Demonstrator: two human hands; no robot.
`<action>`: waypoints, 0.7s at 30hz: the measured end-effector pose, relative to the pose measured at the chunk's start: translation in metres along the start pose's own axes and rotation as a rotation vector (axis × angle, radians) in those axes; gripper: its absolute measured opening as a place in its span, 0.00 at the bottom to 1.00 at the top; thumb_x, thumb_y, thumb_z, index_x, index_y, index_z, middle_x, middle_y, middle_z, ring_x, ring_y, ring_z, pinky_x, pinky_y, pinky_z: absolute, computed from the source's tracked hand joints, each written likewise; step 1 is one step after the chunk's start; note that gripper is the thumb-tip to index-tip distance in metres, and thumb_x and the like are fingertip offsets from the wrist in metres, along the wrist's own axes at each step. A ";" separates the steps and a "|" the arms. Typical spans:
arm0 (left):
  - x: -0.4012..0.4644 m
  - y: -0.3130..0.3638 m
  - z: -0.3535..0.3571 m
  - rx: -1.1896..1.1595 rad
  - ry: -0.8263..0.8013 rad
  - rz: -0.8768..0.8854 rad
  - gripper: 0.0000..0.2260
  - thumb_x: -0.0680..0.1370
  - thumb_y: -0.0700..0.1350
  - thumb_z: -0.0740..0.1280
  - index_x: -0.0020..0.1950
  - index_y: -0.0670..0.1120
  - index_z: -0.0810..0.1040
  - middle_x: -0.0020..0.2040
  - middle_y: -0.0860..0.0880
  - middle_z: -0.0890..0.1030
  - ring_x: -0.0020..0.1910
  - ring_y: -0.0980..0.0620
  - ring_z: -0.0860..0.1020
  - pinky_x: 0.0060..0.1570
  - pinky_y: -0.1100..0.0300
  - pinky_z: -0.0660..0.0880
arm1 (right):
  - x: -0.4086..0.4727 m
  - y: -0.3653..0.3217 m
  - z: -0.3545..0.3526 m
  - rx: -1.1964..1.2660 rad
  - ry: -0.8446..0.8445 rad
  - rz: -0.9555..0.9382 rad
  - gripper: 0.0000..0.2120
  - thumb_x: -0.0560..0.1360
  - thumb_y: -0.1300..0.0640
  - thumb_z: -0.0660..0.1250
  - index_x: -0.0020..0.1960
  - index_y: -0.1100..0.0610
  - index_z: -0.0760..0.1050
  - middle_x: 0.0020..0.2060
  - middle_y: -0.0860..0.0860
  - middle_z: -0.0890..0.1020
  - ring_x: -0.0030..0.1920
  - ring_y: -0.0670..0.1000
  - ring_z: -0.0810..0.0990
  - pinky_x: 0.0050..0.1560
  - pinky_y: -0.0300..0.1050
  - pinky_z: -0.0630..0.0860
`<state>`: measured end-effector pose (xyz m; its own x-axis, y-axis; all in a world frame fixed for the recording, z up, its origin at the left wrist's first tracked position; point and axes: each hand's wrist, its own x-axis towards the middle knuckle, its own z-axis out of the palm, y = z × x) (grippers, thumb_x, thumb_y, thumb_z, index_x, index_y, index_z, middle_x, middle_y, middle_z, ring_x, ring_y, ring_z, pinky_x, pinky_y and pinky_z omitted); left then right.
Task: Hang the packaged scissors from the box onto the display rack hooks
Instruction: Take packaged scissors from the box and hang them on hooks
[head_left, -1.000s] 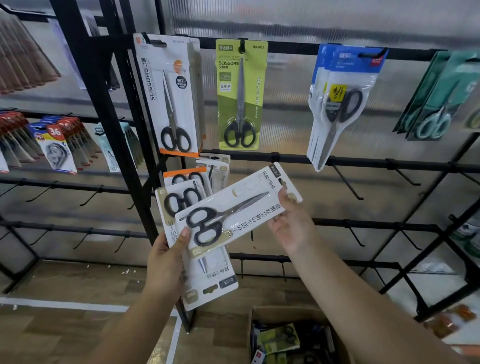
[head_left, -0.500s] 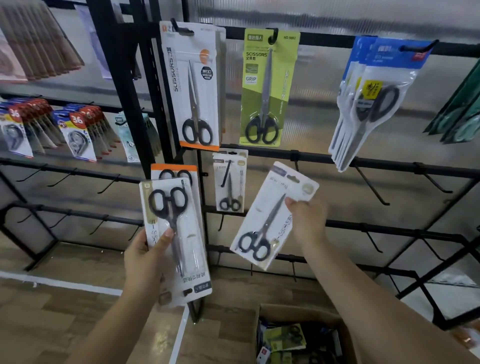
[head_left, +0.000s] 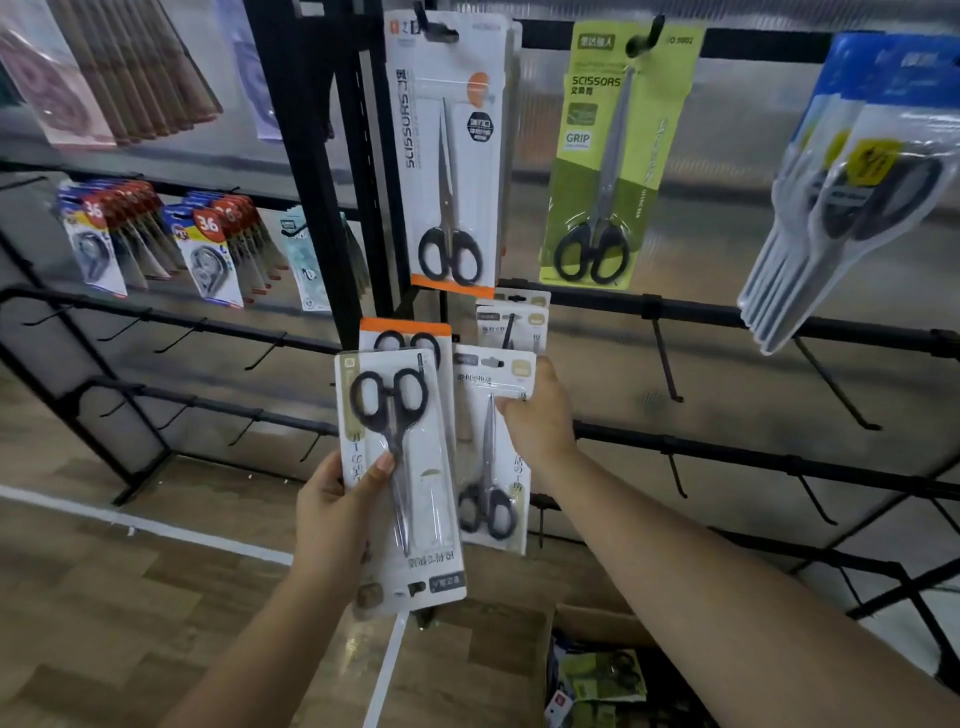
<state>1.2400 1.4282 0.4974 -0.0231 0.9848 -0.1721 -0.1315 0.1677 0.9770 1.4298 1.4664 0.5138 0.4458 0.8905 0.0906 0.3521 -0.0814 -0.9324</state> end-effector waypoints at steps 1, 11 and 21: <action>0.003 -0.001 0.000 0.004 -0.009 0.000 0.07 0.74 0.43 0.69 0.51 0.44 0.78 0.43 0.43 0.83 0.29 0.56 0.79 0.25 0.64 0.71 | 0.000 0.003 0.000 -0.025 -0.005 -0.018 0.18 0.73 0.70 0.64 0.61 0.61 0.70 0.45 0.49 0.79 0.45 0.49 0.77 0.40 0.38 0.71; 0.027 -0.004 0.006 -0.009 -0.051 -0.039 0.10 0.72 0.44 0.70 0.52 0.44 0.78 0.45 0.44 0.84 0.40 0.44 0.83 0.35 0.53 0.79 | -0.004 0.028 0.007 0.120 0.027 -0.001 0.17 0.73 0.71 0.65 0.59 0.57 0.72 0.50 0.50 0.80 0.53 0.49 0.79 0.55 0.42 0.76; 0.039 -0.003 0.021 -0.125 -0.123 -0.103 0.08 0.74 0.41 0.68 0.52 0.45 0.80 0.47 0.43 0.85 0.48 0.40 0.83 0.51 0.41 0.77 | -0.004 0.032 0.011 0.322 0.055 -0.009 0.26 0.72 0.73 0.65 0.59 0.46 0.70 0.52 0.46 0.80 0.57 0.49 0.78 0.59 0.41 0.74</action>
<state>1.2603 1.4665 0.4903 0.1167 0.9621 -0.2464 -0.2490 0.2685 0.9305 1.4302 1.4647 0.4796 0.4904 0.8646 0.1094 0.0814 0.0795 -0.9935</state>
